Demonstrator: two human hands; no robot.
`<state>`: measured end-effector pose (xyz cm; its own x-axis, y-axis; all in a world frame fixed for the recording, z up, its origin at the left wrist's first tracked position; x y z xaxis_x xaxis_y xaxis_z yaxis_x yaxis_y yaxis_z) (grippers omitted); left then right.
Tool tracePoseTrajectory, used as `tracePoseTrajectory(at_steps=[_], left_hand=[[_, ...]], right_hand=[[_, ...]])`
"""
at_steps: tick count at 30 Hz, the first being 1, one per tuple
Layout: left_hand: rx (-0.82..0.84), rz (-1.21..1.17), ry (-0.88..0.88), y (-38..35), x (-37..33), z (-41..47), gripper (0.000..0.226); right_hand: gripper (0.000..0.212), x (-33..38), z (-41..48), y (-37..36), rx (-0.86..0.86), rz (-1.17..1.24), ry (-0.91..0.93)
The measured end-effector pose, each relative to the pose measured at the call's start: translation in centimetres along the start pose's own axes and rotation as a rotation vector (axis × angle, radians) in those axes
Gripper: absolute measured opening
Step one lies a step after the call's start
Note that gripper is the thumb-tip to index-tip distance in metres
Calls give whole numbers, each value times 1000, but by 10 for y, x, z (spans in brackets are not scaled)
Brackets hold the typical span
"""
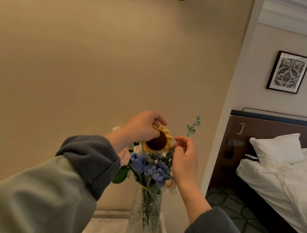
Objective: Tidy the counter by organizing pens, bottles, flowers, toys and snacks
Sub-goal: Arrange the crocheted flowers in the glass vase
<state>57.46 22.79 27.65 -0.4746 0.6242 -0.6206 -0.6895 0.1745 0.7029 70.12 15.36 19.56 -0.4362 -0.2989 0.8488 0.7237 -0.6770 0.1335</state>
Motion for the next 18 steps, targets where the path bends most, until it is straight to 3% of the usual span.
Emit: tracePoseTrajectory(at_steps=[8,11,15,18], left_hand=[[-80,83,-40,1,0,-12,48],[-215,91,-70,2,-5,-31,41],[-471,-91,-269,-5,-16,-74,24],[-535,-256,-470,-21,-19,-114,21]], right_hand=[[27,8,-12,6,-9,10,24],[24,11,-23,13,-65,25,47],[22,11,-46,25,-192,31,91],[18,8,-68,30,-184,92,128]])
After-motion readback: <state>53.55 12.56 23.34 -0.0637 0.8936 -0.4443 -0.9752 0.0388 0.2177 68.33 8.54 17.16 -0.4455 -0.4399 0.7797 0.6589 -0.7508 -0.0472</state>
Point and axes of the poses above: each hand's wrist, its own z-axis towards the middle knuckle, its own y-axis out of the back of the hand, x = y × z, the point moved 2 cm from there along z, towards the middle knuckle, and after that the axes turned 5 degrees about -z, right-handed, at the moved point
